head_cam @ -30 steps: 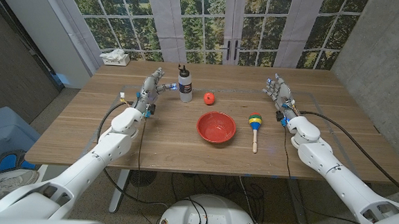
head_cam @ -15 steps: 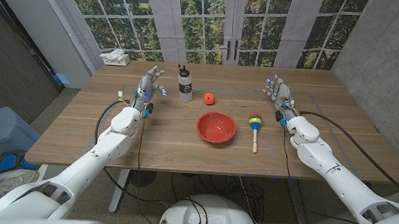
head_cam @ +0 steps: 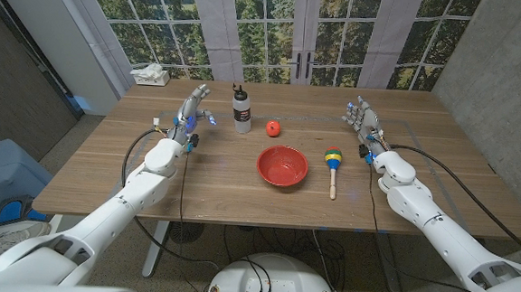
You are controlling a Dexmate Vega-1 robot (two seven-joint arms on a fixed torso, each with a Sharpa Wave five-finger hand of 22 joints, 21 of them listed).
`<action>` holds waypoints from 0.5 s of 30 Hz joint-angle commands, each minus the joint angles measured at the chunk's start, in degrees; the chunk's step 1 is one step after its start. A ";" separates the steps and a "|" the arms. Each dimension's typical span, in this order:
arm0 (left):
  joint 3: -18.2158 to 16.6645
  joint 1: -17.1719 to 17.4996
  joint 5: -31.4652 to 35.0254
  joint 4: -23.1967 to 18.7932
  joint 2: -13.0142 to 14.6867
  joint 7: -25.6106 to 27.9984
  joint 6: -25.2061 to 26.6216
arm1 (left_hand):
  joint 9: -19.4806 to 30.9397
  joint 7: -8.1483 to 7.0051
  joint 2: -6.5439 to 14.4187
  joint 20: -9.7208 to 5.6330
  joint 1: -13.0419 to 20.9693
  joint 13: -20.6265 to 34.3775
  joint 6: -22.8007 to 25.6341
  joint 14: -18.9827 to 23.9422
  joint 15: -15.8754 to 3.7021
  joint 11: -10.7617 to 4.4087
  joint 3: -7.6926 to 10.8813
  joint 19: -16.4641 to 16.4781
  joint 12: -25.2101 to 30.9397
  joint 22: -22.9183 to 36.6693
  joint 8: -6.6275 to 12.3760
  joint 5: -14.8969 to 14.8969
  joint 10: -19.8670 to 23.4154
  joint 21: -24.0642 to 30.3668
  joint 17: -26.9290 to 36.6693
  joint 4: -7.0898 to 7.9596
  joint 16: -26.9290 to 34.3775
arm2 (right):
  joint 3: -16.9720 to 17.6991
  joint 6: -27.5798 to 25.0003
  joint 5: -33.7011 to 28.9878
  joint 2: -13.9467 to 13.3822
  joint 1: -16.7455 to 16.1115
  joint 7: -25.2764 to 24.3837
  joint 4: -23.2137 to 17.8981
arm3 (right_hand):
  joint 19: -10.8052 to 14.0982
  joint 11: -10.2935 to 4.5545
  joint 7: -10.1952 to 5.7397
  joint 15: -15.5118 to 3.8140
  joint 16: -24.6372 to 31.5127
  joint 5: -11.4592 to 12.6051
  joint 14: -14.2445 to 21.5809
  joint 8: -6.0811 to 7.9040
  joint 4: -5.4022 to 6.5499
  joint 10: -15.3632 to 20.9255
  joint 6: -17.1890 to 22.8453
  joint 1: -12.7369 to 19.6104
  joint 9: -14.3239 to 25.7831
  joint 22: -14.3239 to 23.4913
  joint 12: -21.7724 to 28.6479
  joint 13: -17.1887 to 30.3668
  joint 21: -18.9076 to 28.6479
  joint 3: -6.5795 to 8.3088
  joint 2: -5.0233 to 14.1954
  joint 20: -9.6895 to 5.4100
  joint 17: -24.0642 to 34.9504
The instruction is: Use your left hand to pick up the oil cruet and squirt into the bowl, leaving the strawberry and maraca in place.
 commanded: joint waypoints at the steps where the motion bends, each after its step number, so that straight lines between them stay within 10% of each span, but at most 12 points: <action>1: 1.45 -0.99 4.86 -0.84 2.01 2.93 3.23 | 0.26 0.06 0.00 -0.17 6.15 0.13 -1.62 -1.33 -0.39 -0.77 -0.34 -2.10 0.10 -0.24 0.44 -1.11 -2.84 -0.96 3.40 -5.21 4.11 | -0.33 0.15 -0.31 0.59 0.90 0.06 1.09 | 0.47 -0.17 0.20 0.38 -0.07 0.21 0.24 -0.06 -0.15 0.56 0.52 -0.33 0.11 0.26 -0.22 0.21 -0.09 -0.13 -0.34 0.03 0.09; 9: 2.78 -1.04 10.21 -4.33 4.08 7.40 8.58 | 0.34 -1.57 -1.11 -0.13 25.57 0.23 -1.90 -6.58 -0.54 -2.82 -5.89 -6.54 0.18 1.79 1.17 -2.33 -7.37 -0.78 9.18 -5.94 7.65 | -0.32 0.22 -0.33 0.75 0.91 -0.18 1.16 | 0.62 -0.18 0.23 0.55 -0.16 0.20 0.32 -0.12 -0.31 0.53 0.47 -0.40 0.11 0.26 -0.30 0.21 -0.28 -0.26 -0.44 0.22 -0.01; 15: 3.67 -1.65 12.63 -5.39 4.70 8.83 11.09 | 0.37 -2.85 -1.28 -0.11 33.86 0.26 -2.37 -8.44 -0.57 -3.19 -9.90 -9.03 0.34 4.53 1.17 -2.23 -8.82 1.03 11.99 -5.81 9.18 | -0.26 0.40 -0.39 0.76 0.69 -0.40 0.90 | 0.71 -0.16 0.22 0.62 -0.23 0.19 0.35 -0.14 -0.42 0.57 0.46 -0.45 0.11 0.27 -0.32 0.21 -0.42 -0.34 -0.49 0.30 -0.07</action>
